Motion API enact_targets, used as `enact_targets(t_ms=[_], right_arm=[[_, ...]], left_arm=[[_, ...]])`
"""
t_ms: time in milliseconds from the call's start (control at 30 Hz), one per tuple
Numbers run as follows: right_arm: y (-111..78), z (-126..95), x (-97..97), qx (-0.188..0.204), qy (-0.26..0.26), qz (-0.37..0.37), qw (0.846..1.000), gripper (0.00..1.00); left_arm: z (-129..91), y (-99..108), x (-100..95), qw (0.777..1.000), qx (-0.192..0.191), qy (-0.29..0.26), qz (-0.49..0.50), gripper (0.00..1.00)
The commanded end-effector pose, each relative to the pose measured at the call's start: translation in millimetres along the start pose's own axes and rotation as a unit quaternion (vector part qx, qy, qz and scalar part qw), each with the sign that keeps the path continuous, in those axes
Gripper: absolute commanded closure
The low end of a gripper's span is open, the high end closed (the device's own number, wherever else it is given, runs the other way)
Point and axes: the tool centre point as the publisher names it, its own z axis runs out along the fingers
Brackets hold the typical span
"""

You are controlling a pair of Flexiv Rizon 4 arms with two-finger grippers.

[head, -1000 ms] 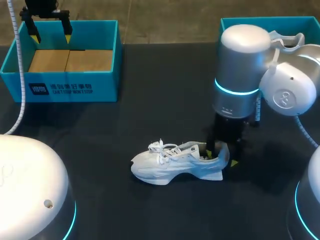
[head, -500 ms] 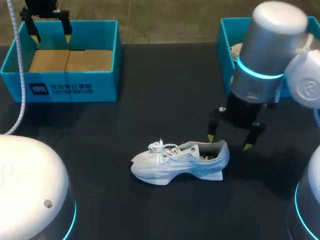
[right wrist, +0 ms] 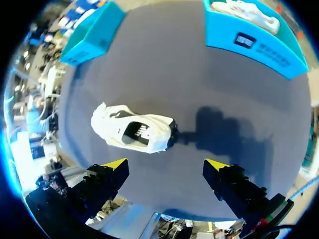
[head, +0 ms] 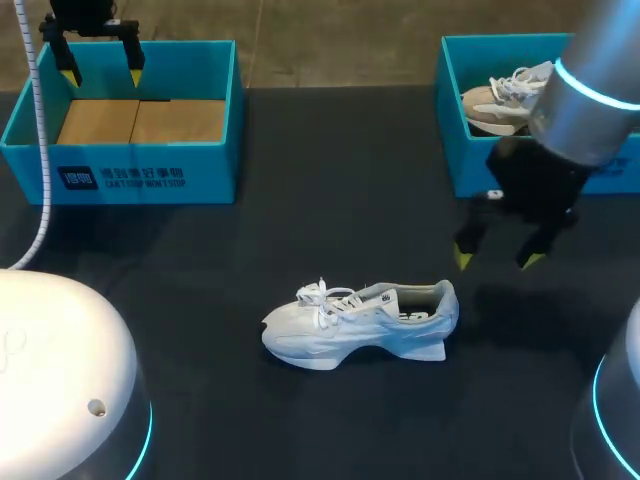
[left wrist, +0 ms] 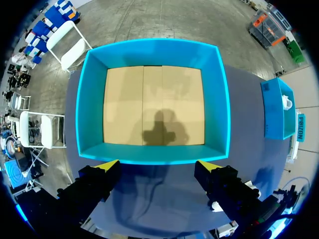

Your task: Take the shoe out of the shoebox, open the shoe tongue, remove and reinsert the insole, then place the shoe into the shoebox

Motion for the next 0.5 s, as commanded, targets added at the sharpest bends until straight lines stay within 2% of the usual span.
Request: enact_targets(t_ms=[33,100,167,200,233,400,467,500], right_arm=[[-2.5,1.8,-6.6,-0.003,0.058,0.000,0.998,0.00],[-2.5,1.8,-6.6,-0.003,0.058,0.000,0.998,0.00],[-1.8,5.5,-10.7,-0.014,0.088,-0.067,0.994,0.00],[-4.5,5.7,-16.4,-0.036,0.092,-0.100,0.990,0.00],[-7.6,6.6,-20.9,-0.045,0.093,-0.147,0.984,0.00],[-13.8,4.4,-33.3,-0.078,0.122,-0.238,0.960,0.00],[-17.5,4.3,-35.0,-0.101,0.119,-0.280,0.947,0.00],[-20.9,5.0,-35.5,-0.114,0.113,-0.318,0.934,0.00]], left_arm=[[0.4,-0.2,-0.2,1.000,0.000,0.000,0.000,0.00],[0.4,-0.2,-0.2,1.000,0.000,0.000,0.000,0.00],[0.4,-0.2,-0.2,1.000,0.000,0.000,0.000,0.00],[0.4,-0.2,-0.2,1.000,0.000,0.000,0.000,0.00],[0.4,-0.2,-0.2,1.000,0.000,0.000,0.000,0.00],[0.4,-0.2,-0.2,1.000,0.000,0.000,0.000,0.00],[0.4,-0.2,-0.2,1.000,0.000,0.000,0.000,0.00],[0.4,-0.2,-0.2,1.000,0.000,0.000,0.000,0.00]])
